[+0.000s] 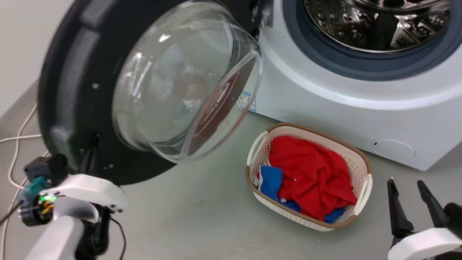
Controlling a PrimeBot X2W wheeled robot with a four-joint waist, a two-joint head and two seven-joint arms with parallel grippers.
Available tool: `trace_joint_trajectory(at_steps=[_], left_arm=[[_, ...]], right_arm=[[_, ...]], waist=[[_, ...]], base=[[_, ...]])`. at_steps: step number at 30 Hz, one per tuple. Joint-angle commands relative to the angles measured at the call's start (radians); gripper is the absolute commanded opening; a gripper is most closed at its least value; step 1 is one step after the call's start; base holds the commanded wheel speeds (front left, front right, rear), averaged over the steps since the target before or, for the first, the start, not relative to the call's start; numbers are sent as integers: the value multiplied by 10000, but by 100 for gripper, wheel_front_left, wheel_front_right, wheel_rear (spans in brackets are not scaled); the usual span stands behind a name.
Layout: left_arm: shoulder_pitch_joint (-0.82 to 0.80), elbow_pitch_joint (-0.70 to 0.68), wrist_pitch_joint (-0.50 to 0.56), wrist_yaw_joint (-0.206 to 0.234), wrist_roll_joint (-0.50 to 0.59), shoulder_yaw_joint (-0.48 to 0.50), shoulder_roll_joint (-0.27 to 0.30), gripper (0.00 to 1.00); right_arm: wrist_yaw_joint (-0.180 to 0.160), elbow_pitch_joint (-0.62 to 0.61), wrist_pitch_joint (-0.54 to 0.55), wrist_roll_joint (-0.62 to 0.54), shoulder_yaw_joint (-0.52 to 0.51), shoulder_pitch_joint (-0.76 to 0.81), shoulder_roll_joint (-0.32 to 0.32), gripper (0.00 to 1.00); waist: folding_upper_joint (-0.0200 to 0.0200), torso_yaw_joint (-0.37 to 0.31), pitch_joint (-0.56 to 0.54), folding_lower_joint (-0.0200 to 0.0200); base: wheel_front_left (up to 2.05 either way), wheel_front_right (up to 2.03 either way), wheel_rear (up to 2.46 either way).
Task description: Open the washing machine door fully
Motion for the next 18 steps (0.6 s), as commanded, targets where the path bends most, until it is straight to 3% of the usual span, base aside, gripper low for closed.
trace_joint_trajectory(at_steps=[1,11,18], left_arm=[[-153,114,-74,2,-60,158,121,0],[-785,1444,-419,-450,-705,1256,625,0],[-650,1694,-532,-535,-628,1189,562,0]], right_arm=[[1,-51,22,-32,-18,-139,-2,100],[1,-73,82,-122,-59,-488,-69,100],[1,91,-37,-113,-6,-506,-69,100]], waist=[[0,-143,181,-1],[0,-344,680,-1],[0,-440,516,-1]], base=[[0,0,0],[0,0,0],[0,0,0]])
